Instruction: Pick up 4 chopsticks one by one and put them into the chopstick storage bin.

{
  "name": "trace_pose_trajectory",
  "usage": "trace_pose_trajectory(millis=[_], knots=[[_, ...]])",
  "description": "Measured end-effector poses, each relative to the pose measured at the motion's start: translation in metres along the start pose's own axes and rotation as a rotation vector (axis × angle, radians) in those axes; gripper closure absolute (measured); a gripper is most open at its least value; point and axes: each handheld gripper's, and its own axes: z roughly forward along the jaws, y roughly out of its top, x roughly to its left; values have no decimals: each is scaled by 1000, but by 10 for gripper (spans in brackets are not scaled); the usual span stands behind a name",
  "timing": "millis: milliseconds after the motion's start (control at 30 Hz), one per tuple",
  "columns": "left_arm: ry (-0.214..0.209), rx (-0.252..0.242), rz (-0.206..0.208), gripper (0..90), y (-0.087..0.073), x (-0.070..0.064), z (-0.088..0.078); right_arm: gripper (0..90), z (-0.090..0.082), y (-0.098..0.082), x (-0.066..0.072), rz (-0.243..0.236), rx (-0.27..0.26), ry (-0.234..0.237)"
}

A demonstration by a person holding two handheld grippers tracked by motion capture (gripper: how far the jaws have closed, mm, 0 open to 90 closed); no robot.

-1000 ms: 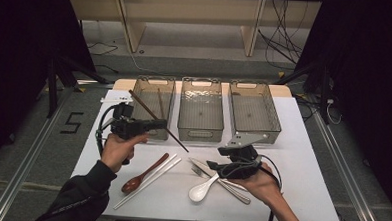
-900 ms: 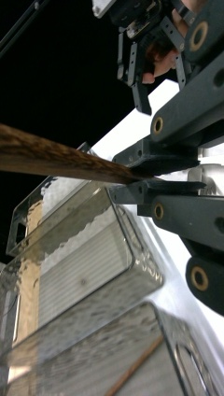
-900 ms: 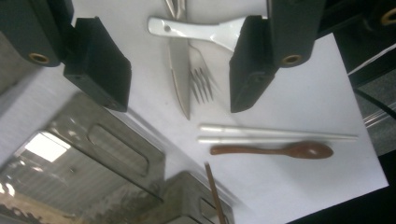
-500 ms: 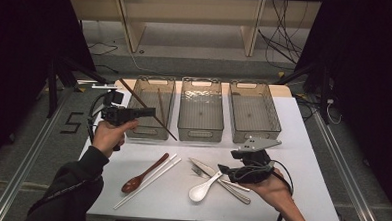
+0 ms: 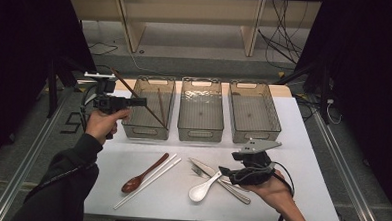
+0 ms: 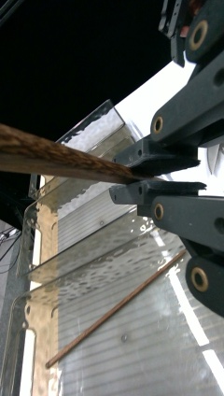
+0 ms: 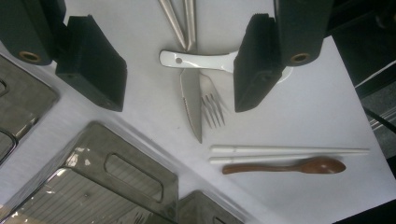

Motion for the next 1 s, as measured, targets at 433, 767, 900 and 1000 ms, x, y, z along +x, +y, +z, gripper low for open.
trace_pose_trajectory(millis=[433, 767, 900, 1000], knots=[[65, 22, -31, 833, 10, 19, 11, 330, -4, -2, 0, 9, -13, -8], [97, 65, -37, 831, 12, 25, 26, 329, -3, -2, 0, 5, -9, -5], [113, 83, -36, 830, 9, 28, 32, 330, -3, -3, 0, 5, -10, -4], [115, 86, -44, 830, 8, 30, 35, 330, -3, -3, 0, 4, -9, -3]])
